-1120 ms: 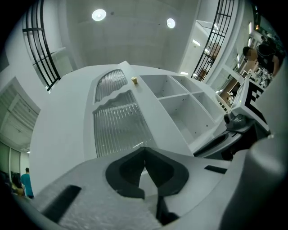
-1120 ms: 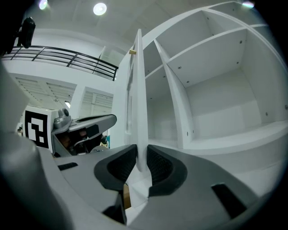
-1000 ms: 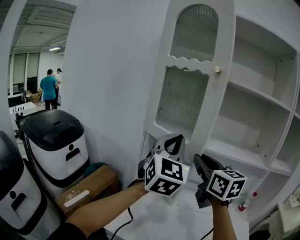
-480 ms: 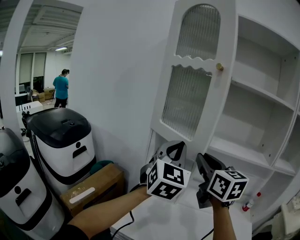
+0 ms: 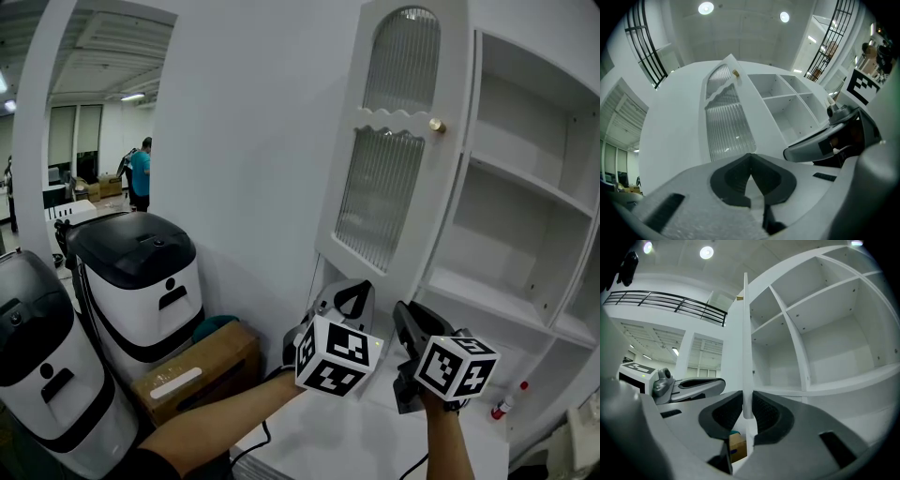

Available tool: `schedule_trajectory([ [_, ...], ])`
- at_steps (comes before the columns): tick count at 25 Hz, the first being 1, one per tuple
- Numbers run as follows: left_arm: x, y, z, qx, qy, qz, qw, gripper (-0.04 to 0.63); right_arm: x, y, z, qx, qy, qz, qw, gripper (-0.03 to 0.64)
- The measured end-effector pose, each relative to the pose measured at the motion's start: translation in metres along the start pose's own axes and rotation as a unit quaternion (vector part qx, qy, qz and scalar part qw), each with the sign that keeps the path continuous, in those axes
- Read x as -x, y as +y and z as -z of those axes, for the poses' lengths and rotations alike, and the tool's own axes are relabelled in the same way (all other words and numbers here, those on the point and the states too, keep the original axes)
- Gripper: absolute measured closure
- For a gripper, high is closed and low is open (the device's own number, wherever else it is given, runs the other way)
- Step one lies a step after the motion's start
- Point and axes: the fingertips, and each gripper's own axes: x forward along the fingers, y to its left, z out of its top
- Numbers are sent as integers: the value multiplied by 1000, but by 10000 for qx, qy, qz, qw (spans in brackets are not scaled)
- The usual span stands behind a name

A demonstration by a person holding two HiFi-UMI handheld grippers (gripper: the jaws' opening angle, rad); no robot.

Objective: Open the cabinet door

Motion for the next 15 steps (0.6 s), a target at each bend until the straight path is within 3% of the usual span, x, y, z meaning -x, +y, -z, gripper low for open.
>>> schedule_trajectory([
  [15, 51, 17, 3, 254, 266, -357, 9987, 584, 6, 46, 1, 59, -14, -171, 9998, 548],
])
